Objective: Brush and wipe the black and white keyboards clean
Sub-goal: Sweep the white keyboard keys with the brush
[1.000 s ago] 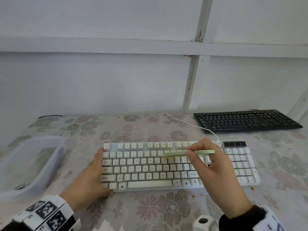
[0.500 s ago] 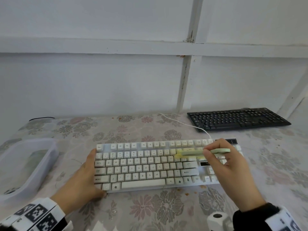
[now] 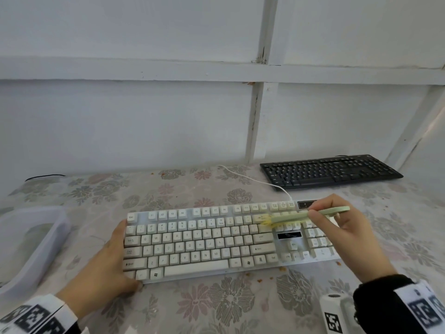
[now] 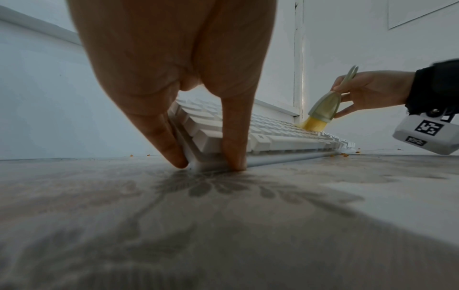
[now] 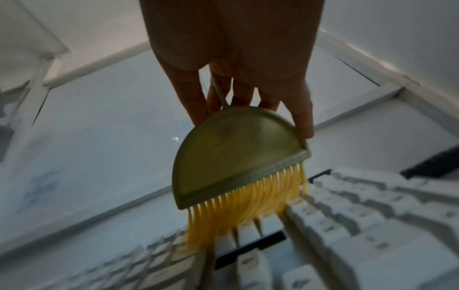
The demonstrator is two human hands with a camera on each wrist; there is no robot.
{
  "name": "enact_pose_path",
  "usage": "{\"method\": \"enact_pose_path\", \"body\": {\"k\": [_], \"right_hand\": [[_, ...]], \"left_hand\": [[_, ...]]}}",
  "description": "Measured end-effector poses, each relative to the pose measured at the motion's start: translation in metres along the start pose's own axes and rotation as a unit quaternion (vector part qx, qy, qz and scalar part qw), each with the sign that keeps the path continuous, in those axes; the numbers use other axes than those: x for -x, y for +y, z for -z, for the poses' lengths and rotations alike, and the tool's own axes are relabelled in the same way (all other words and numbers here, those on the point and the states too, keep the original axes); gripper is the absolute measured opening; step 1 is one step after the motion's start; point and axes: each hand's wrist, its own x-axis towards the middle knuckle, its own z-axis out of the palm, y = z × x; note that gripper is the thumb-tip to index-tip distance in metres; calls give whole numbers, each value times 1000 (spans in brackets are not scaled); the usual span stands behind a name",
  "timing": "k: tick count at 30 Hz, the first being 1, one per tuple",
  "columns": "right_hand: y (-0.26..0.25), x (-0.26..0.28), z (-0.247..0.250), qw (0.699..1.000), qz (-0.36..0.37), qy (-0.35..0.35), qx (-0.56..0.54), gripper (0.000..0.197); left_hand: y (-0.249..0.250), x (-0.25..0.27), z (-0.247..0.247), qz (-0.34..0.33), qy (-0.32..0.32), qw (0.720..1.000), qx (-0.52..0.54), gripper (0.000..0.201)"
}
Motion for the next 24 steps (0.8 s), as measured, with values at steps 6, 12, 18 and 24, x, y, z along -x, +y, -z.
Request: {"method": "enact_pose_path", "body": {"k": [6, 12, 18, 24], "right_hand": [[-1, 1, 2, 1000, 9, 1, -19, 10], [8, -5, 17, 997, 19, 64, 41, 20], [10, -8, 28, 993, 1, 93, -72, 11], [30, -13, 49, 992, -8, 118, 55, 16]], "left_hand": [[6, 0, -1, -12, 4, 1000, 11, 94], [5, 0, 1, 1, 2, 1000, -6, 98], [0, -1, 1, 16, -2, 1000, -25, 105], [-1, -2, 0, 13, -2, 1000, -22, 107]]}}
